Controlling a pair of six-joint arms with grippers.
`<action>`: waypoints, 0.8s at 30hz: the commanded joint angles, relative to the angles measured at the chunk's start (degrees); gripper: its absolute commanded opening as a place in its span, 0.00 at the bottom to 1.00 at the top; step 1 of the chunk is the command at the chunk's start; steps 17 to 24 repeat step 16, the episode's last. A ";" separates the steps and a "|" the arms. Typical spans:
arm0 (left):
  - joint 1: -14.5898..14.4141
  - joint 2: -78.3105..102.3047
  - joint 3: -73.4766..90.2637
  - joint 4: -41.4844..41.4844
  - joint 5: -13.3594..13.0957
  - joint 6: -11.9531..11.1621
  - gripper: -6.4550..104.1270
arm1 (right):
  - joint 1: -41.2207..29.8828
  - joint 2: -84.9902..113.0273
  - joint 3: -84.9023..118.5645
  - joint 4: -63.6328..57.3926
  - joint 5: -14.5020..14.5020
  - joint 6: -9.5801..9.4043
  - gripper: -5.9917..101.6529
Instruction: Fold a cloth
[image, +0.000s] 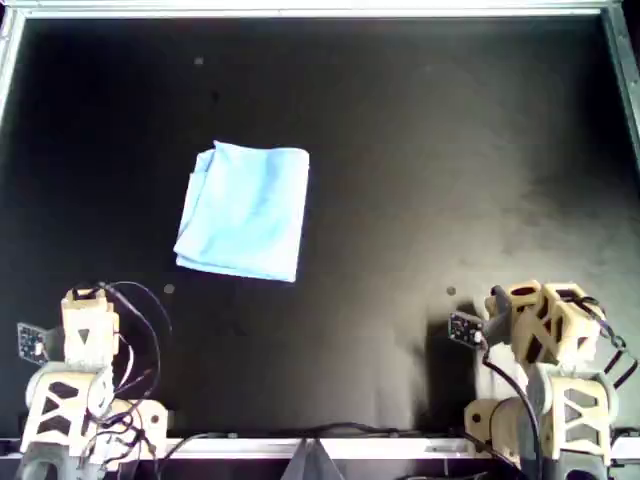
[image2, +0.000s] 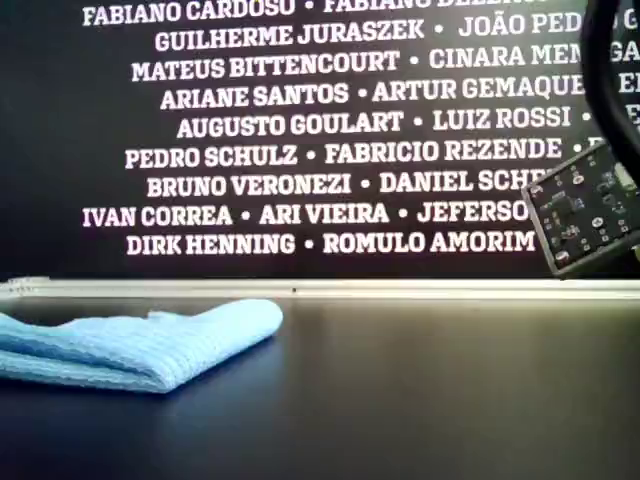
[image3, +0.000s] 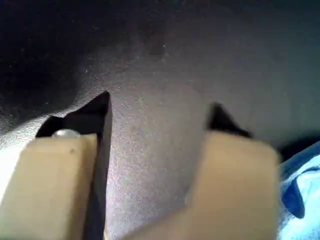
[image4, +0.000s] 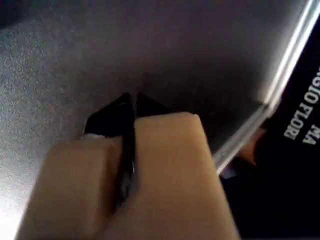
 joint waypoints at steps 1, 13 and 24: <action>1.41 0.88 -0.70 0.18 -0.09 0.35 0.42 | -0.26 2.37 0.88 0.88 -0.09 0.18 0.07; 1.14 0.79 -0.70 0.18 0.62 0.35 0.04 | -0.26 2.37 0.97 0.88 0.35 -0.62 0.07; 0.79 0.70 -0.70 0.18 0.70 0.35 0.05 | -0.26 2.20 0.97 0.88 0.35 -0.62 0.07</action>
